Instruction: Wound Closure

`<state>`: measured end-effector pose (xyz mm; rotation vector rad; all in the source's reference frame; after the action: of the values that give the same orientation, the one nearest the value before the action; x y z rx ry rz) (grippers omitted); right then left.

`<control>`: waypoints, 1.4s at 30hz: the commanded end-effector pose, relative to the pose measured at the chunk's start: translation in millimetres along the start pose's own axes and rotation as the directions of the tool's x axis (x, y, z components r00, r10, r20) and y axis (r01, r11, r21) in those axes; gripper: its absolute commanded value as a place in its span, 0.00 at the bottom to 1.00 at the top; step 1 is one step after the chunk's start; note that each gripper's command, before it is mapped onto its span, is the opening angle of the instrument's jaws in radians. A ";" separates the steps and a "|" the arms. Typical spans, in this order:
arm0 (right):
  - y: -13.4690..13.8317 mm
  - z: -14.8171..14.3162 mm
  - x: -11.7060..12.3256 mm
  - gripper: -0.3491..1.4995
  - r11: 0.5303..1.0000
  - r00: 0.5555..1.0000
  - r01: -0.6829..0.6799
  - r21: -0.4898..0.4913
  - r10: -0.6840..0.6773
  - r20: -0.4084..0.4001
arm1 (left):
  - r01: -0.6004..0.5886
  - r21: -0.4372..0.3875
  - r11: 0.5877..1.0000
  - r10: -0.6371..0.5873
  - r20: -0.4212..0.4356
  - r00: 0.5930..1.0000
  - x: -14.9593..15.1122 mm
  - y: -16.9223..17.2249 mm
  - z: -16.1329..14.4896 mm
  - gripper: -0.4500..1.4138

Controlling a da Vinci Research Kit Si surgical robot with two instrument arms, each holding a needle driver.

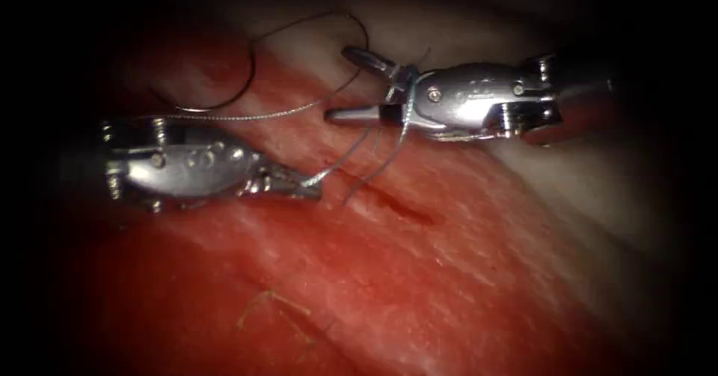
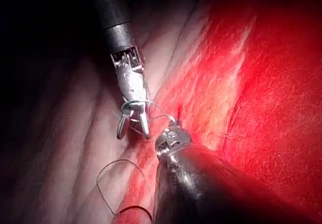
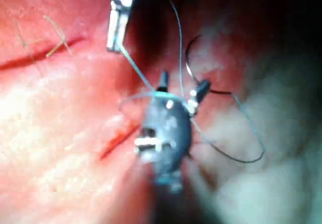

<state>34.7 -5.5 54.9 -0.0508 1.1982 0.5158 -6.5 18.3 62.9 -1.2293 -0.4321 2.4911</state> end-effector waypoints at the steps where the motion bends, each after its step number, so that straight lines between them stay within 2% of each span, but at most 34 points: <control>1: -1.1 0.9 -0.7 0.73 1.000 1.000 0.003 0.010 -0.003 0.003 | -0.011 0.008 1.000 0.011 0.002 1.000 0.1 -0.3 0.3 0.00; 3: -1.5 1.0 -1.0 0.73 1.000 1.000 0.009 0.028 -0.009 0.011 | -0.034 0.020 0.999 0.034 0.007 0.999 0.5 -0.8 -0.4 0.00; 6: -2.1 1.2 -1.4 0.63 0.998 1.000 0.015 0.058 -0.016 0.011 | -0.060 0.040 0.997 0.060 0.001 0.998 1.2 -2.2 -1.4 0.00; 13: -3.0 1.5 -1.7 0.63 0.995 1.000 0.017 0.093 -0.017 -0.001 | -0.106 0.077 0.991 0.105 0.019 0.994 2.8 -5.3 -2.4 0.00; 22: -4.5 1.6 -2.2 0.63 0.987 0.999 -0.025 0.157 0.029 -0.024 | -0.155 0.099 0.983 0.153 0.034 0.988 1.9 -9.3 0.2 0.00; 29: -4.9 1.6 -2.1 0.63 0.980 0.997 -0.052 0.194 0.063 -0.049 | -0.156 0.085 0.984 0.155 0.020 0.988 1.1 -10.6 1.3 0.00; 39: -5.1 1.1 -1.4 0.59 0.970 0.981 -0.101 0.221 0.134 -0.139 | -0.164 0.064 0.984 0.164 0.004 0.986 -0.3 -11.9 4.2 0.00; 42: -4.4 0.5 -1.0 0.55 0.968 0.969 -0.121 0.219 0.164 -0.185 | -0.163 0.051 0.985 0.164 -0.002 0.987 -2.0 -11.9 5.9 0.00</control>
<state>36.2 -9.1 54.5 0.1666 1.4656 0.5251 -7.6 27.2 72.6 -1.2943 -0.2764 2.6126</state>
